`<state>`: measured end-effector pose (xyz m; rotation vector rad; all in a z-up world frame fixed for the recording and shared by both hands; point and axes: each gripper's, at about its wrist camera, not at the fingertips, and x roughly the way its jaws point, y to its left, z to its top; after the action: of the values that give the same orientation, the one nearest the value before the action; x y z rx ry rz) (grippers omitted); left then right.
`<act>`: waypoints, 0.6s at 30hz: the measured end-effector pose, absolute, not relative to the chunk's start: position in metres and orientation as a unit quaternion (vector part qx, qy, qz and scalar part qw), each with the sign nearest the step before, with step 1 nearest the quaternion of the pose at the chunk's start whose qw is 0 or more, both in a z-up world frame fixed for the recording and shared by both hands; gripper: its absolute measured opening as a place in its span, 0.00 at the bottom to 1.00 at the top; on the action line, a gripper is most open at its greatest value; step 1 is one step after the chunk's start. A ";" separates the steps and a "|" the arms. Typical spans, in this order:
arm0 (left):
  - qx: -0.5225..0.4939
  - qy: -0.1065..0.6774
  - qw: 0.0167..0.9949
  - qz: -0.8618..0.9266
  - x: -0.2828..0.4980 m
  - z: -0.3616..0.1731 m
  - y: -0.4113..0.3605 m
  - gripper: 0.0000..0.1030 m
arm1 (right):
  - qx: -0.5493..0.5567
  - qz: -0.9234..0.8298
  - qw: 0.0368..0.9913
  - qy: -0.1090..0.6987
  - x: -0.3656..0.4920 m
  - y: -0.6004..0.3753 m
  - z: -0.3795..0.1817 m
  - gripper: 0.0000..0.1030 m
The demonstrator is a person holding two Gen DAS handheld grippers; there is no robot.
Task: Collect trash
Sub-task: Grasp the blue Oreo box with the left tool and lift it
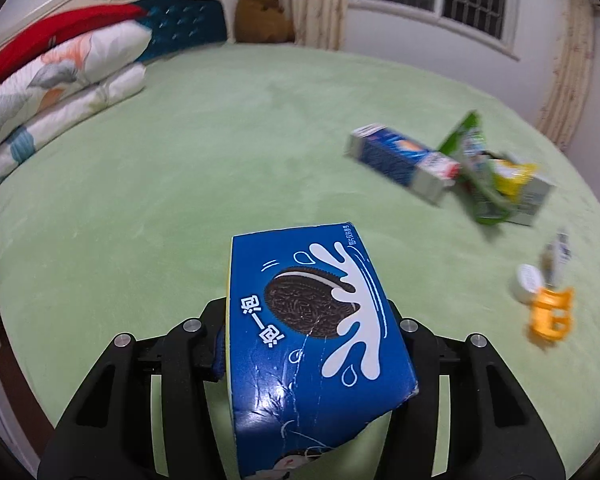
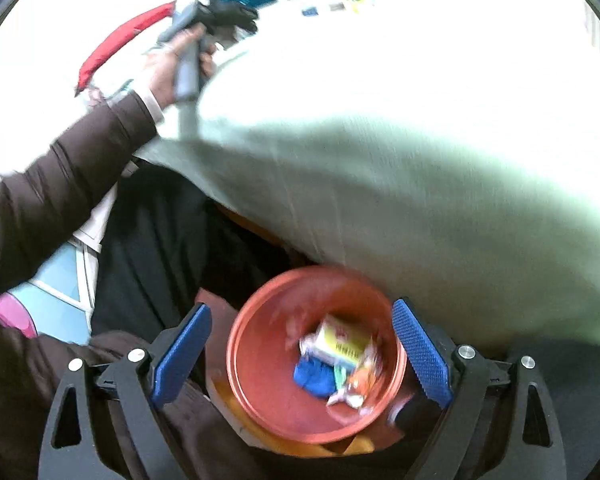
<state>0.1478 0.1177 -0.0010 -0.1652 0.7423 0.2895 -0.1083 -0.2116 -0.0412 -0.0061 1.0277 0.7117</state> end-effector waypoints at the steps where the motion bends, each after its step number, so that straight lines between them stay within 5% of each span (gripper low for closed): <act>1: -0.079 0.355 0.922 0.132 0.144 0.001 0.109 0.48 | -0.009 0.338 0.815 0.470 -0.103 -0.210 -0.030 0.89; 11: -0.006 0.329 0.938 0.111 0.131 -0.013 0.065 0.48 | -0.064 0.372 0.854 0.357 0.016 -0.163 0.090 0.94; 18: -0.029 0.340 0.935 0.098 0.134 -0.019 0.075 0.48 | -0.045 0.362 0.858 0.363 0.155 -0.109 0.121 0.94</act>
<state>0.1341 0.0753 -0.0194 -0.0602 0.6942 0.2012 0.1547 -0.1086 0.1210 -0.0935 0.7627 0.7595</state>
